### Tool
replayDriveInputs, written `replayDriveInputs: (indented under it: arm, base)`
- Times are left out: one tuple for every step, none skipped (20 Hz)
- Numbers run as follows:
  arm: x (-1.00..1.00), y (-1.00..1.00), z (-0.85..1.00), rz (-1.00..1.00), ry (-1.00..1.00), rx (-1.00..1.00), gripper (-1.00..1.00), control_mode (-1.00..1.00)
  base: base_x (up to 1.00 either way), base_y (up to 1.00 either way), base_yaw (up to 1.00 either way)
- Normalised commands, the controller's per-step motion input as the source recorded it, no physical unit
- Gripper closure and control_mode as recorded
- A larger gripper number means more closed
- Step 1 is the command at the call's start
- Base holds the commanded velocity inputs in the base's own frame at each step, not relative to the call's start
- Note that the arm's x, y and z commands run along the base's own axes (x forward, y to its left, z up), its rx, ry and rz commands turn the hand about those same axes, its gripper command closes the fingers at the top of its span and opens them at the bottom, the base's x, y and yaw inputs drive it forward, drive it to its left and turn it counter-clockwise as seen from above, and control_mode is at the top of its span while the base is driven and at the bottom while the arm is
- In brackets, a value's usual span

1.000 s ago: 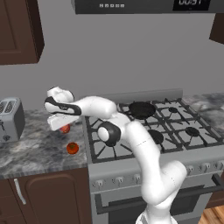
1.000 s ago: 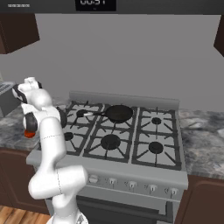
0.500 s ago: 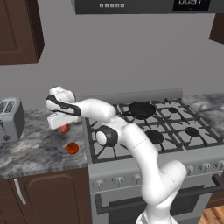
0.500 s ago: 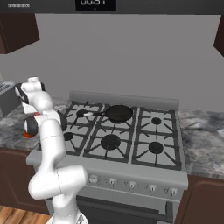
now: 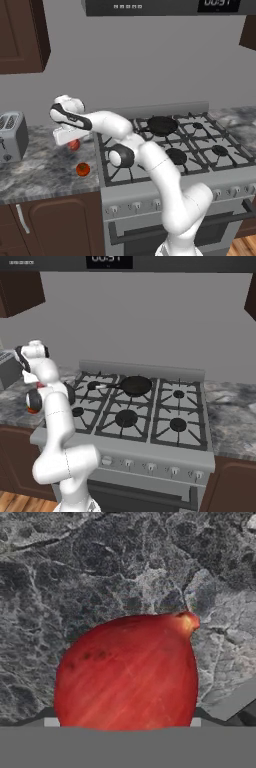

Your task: Place the pan on the rear center burner on the stove. Then place the tomato and the onion in the pan and turn on the rear center burner.

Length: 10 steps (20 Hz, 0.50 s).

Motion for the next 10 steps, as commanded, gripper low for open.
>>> replayDriveInputs:
  arm:
    - [-0.66, -0.59, 0.49, -0.06, -0.10, 0.01, 1.00, -1.00]
    - [-0.63, -0.70, 0.40, -0.07, -0.09, 0.00, 1.00, -1.00]
    - [-0.66, -0.83, 0.38, -0.07, -0.11, 0.00, 1.00, -1.00]
    - [-0.66, -0.93, 0.36, -0.07, -0.11, 0.00, 1.00, -1.00]
    - [-0.65, -1.00, 0.28, -0.07, -0.10, 0.00, 1.00, -1.00]
    - [-0.65, -1.00, 0.27, -0.09, -0.10, 0.00, 1.00, -1.00]
    - [-0.68, -1.00, 0.26, -0.08, -0.10, 0.01, 1.00, -1.00]
    - [-0.66, -1.00, 0.28, -0.07, -0.11, 0.04, 1.00, -1.00]
    - [-0.69, -1.00, 0.32, -0.07, -0.14, 0.04, 1.00, -1.00]
    - [-0.73, -1.00, 0.35, -0.06, -0.17, 0.06, 1.00, -1.00]
  base:
    - [0.00, 0.00, 0.00]
    - [0.00, 0.00, 0.00]
    - [0.00, 0.00, 0.00]
    - [0.00, 0.00, 0.00]
    - [0.00, 0.00, 0.00]
    - [0.00, 0.00, 0.00]
    - [0.00, 0.00, 0.00]
    - [0.00, 0.00, 0.00]
    - [0.00, 0.00, 0.00]
    - [0.00, 0.00, 0.00]
